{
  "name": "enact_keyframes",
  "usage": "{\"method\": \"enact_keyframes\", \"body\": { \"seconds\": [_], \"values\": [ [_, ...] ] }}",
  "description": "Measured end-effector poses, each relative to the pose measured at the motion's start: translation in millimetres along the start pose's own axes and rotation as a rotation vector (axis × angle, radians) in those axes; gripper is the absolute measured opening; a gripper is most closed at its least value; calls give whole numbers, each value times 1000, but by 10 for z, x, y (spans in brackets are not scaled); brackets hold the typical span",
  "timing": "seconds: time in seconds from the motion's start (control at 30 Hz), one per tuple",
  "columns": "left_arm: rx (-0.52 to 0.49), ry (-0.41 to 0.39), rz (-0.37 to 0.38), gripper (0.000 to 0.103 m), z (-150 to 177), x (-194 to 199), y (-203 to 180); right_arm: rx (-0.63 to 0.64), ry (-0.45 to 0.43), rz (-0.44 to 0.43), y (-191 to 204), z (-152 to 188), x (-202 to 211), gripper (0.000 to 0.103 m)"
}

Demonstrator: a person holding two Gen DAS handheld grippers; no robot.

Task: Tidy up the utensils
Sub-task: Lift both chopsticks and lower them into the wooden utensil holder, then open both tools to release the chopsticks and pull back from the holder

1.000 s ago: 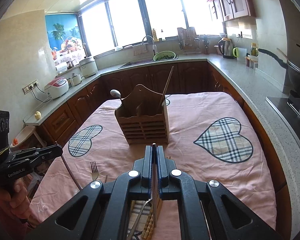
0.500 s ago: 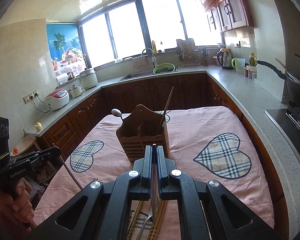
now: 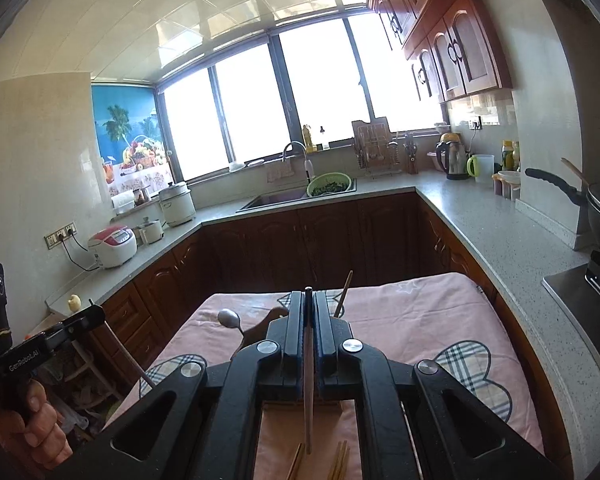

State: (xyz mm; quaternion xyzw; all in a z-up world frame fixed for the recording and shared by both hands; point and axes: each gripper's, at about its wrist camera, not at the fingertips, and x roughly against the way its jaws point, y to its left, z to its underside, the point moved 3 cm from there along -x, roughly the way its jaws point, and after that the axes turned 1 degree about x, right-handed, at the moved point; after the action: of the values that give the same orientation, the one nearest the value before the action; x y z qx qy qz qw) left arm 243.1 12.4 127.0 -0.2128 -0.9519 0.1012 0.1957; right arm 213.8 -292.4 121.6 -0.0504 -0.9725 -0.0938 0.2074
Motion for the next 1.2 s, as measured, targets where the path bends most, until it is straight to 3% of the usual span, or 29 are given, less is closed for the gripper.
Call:
{"method": "enact_keyframes", "body": {
  "seconds": [0.2, 0.37, 0.87, 1.03, 1.2],
  "values": [
    [35, -46, -30, 3, -94, -342, 150, -30, -51, 18, -73, -266, -302, 4],
    [78, -63, -64, 3, -50, -741, 289, -68, -61, 22, -156, -292, -586, 4],
    [188, 32, -131, 3, 652, -1997, 535, -177, 52, 8, -461, 285, -1409, 4],
    [177, 80, -137, 3, 705, -2296, 562, -183, 103, -5, -468, 418, -1530, 4],
    [158, 84, -144, 4, 594, -2350, 515, -177, 114, -5, -464, 433, -1544, 4]
  ]
}}
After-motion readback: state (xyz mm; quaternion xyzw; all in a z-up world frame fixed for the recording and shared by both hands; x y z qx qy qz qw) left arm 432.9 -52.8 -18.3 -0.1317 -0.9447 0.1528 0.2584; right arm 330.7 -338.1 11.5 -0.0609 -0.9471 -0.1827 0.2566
